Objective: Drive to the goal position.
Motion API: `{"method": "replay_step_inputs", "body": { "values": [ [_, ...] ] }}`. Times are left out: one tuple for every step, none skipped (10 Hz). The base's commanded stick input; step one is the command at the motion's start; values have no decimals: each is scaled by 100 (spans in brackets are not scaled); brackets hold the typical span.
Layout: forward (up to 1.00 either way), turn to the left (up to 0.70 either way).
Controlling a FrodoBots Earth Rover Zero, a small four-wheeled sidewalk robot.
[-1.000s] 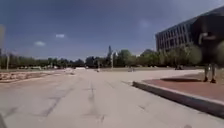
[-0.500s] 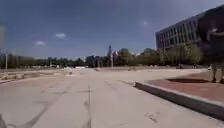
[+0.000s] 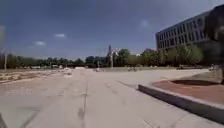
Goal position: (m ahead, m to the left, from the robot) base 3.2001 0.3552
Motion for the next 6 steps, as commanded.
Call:
{"method": "replay_step_inputs", "body": {
  "values": [
    [70,1],
    [70,1],
    [70,1],
    [70,1],
    [70,1],
    [70,1]
  ]
}}
